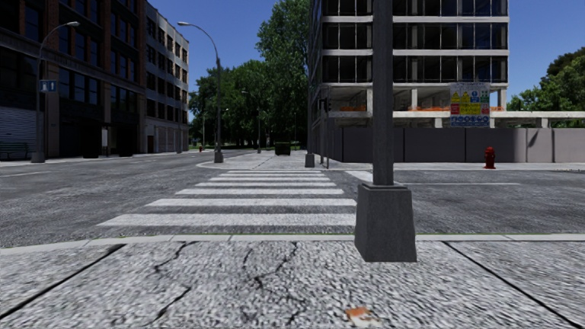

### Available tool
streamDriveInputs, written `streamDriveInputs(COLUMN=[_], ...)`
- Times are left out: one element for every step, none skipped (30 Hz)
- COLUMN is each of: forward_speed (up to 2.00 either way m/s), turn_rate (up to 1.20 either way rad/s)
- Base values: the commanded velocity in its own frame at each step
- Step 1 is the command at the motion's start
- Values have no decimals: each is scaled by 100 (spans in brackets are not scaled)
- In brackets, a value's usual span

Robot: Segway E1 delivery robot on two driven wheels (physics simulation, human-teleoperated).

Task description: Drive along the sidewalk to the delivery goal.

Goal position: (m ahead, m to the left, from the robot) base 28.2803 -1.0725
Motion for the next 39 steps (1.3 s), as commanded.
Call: streamDriveInputs(forward_speed=[200, 200, 200, 200, 200, 200, 200, 200, 200, 200, 200, 200, 200, 200, 200, 200, 200, 200, 200, 200, 200, 200, 200, 200, 200, 200, 200, 200, 200, 200, 200, 200, 200, 200, 200, 200, 200, 200, 200], turn_rate=[0, 0, 0, 0, 0, 0, 0, 0, 0, 0, 0, 0, 0, 0, 0, 0, 0, 0, 0, 0, 0, 0, 0, 0, 0, 0, 0, 0, 0, 0, 0, 0, 0, 0, 0, 0, 0, 0, 0])
